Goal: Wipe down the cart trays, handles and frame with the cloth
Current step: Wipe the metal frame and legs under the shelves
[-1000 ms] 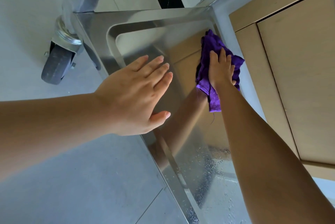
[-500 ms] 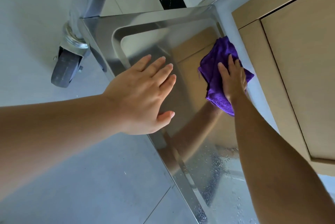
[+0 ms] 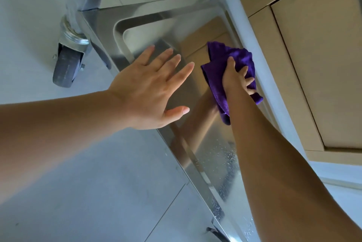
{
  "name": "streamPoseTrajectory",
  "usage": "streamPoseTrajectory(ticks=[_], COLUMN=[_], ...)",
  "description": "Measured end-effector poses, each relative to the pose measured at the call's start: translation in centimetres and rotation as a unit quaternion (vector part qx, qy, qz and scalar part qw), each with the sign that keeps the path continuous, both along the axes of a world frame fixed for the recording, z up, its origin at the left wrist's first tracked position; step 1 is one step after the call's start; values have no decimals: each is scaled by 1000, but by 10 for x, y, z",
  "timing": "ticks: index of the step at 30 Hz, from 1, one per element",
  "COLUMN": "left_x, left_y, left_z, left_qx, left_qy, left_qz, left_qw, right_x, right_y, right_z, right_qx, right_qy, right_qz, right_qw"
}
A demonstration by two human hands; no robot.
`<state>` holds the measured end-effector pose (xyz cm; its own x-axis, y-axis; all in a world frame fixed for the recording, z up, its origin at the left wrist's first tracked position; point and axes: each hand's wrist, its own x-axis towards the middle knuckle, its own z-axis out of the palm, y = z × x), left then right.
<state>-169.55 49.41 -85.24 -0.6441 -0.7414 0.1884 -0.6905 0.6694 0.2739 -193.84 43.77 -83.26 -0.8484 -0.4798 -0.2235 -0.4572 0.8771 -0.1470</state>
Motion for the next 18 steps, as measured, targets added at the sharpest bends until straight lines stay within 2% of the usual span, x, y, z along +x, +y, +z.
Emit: streamPoseTrajectory(ticks=[6, 10, 16, 18], left_x=[-1, 2, 0, 0], left_y=[-2, -3, -1, -3], left_z=[0, 1, -9, -11], left_qx=[17, 20, -55, -69], left_qy=[-22, -3, 126, 142], left_qz=[-24, -34, -78, -80], left_qw=[999, 999, 987, 984], right_x=[38, 66, 99, 111], right_y=[21, 38, 53, 53], right_z=[-1, -3, -1, 1], right_qx=[20, 24, 35, 39], right_qy=[0, 0, -4, -6], right_qz=[-4, 17, 14, 23], right_qw=[1000, 1000, 999, 999])
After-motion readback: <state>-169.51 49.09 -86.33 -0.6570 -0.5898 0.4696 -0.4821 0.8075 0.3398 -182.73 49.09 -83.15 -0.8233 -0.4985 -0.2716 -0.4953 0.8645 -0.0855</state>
